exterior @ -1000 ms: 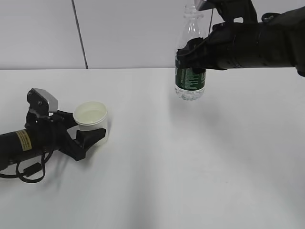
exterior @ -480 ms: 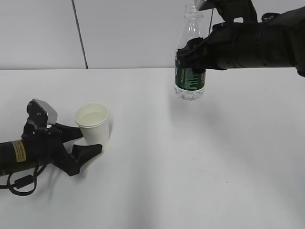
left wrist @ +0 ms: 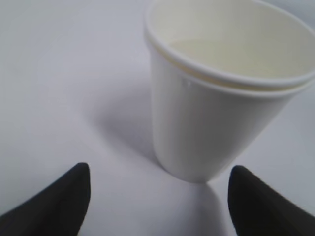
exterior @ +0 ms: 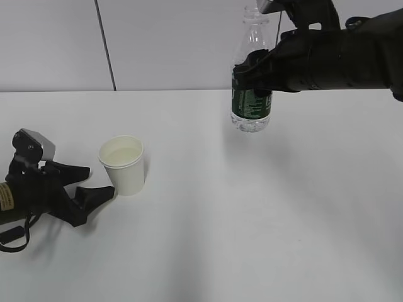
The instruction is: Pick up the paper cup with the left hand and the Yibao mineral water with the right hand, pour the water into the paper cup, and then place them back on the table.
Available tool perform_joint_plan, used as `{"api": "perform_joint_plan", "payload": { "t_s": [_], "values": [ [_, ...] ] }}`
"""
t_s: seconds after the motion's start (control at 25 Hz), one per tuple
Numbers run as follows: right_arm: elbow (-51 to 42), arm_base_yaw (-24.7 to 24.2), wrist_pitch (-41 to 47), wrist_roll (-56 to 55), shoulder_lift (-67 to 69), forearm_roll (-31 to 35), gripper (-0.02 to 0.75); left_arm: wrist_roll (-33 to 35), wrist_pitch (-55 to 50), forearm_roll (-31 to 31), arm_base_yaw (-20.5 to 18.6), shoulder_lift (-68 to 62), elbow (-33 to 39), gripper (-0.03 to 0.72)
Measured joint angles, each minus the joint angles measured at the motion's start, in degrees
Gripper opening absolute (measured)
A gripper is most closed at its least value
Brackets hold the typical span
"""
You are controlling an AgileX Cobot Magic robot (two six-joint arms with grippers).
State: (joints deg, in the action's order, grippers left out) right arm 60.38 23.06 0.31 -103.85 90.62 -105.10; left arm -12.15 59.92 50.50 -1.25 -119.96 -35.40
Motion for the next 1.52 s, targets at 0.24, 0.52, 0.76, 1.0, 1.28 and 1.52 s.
{"api": "perform_joint_plan", "payload": {
  "t_s": [0.24,0.52,0.76,1.0,1.28,1.52],
  "values": [
    [0.0,0.0,0.0,0.0,0.0,0.0,0.426,-0.2,-7.5,1.0,-1.5,5.6,0.0,0.527],
    [0.0,0.0,0.0,-0.1,0.0,0.0,0.426,-6.6,-18.9,1.6,-1.5,12.9,0.1,0.511],
    [0.0,0.0,0.0,-0.1,0.0,0.0,0.426,-14.1,-27.3,1.7,-1.5,19.7,0.2,0.506],
    [0.0,0.0,0.0,-0.1,0.0,0.0,0.426,-31.8,-41.0,13.4,-1.5,25.2,-3.3,0.502],
    [0.0,0.0,0.0,-0.1,0.0,0.0,0.426,-61.1,-42.4,38.9,-1.5,26.4,-7.3,0.502],
    [0.0,0.0,0.0,-0.1,0.0,0.0,0.426,-83.1,-35.4,54.2,-2.0,26.5,-10.2,0.500]
  ]
}}
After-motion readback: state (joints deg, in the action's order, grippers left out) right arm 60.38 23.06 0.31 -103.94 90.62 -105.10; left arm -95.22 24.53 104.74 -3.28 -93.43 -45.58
